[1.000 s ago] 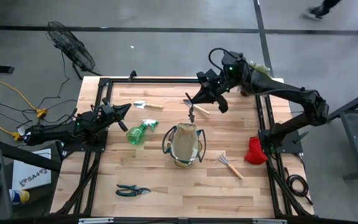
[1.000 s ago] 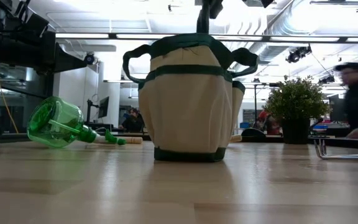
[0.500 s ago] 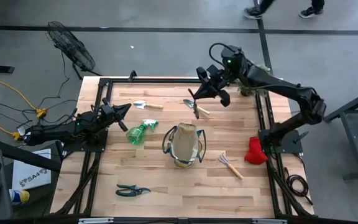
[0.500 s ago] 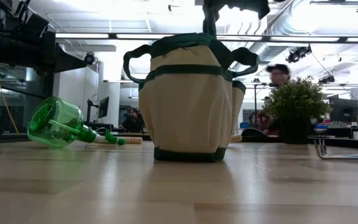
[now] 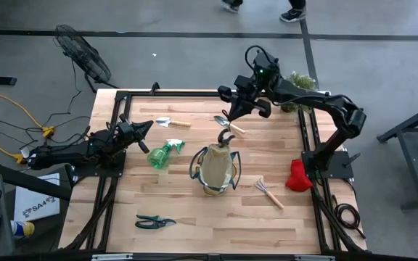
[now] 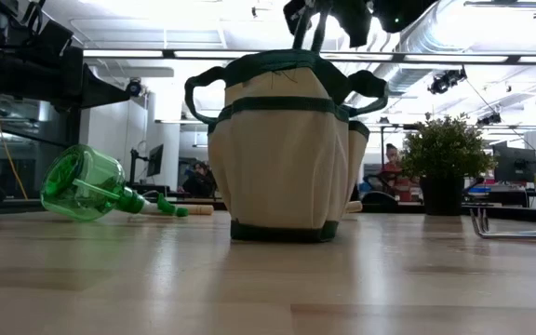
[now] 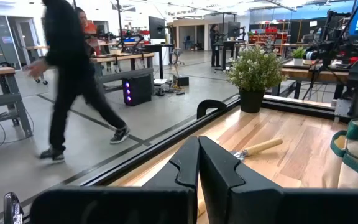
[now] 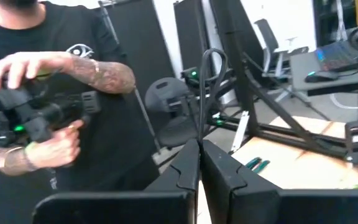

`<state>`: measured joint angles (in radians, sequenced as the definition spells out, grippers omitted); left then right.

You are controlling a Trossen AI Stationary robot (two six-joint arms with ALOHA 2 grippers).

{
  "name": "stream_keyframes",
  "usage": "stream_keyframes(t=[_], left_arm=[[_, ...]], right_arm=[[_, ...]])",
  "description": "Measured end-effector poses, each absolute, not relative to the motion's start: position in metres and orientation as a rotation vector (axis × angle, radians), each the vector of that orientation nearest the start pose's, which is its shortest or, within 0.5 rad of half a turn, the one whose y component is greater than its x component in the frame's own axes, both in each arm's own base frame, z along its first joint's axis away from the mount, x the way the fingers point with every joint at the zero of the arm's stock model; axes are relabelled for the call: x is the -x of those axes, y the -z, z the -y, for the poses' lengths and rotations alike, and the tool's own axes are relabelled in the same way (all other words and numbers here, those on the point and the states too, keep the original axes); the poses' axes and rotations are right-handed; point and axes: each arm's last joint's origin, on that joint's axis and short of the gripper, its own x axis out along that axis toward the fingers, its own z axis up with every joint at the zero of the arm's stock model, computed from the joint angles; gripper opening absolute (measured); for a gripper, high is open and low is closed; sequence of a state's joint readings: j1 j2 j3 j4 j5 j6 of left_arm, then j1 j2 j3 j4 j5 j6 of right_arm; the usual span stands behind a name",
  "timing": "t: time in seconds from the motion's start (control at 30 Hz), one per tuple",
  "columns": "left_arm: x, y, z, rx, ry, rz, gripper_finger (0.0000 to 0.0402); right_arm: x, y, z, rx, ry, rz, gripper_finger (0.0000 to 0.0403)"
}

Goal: Pick & Place Garden tools in Gardening bag
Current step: Put the green shears into the white gardening bag

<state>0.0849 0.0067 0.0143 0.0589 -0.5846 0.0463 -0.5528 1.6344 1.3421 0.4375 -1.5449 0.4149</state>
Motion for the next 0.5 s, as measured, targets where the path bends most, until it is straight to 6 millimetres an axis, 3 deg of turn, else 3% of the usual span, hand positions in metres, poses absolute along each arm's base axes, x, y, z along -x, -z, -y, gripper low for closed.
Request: stream_keyframes(t=[0.5], left_arm=[[-0.0905, -0.1733, -0.0237, -0.028, -0.670, 0.051, 0.0006]], right_arm=[[-0.3212, -0.3617, 0.1606, -0.245, -1.022, -0.139, 0.0003]])
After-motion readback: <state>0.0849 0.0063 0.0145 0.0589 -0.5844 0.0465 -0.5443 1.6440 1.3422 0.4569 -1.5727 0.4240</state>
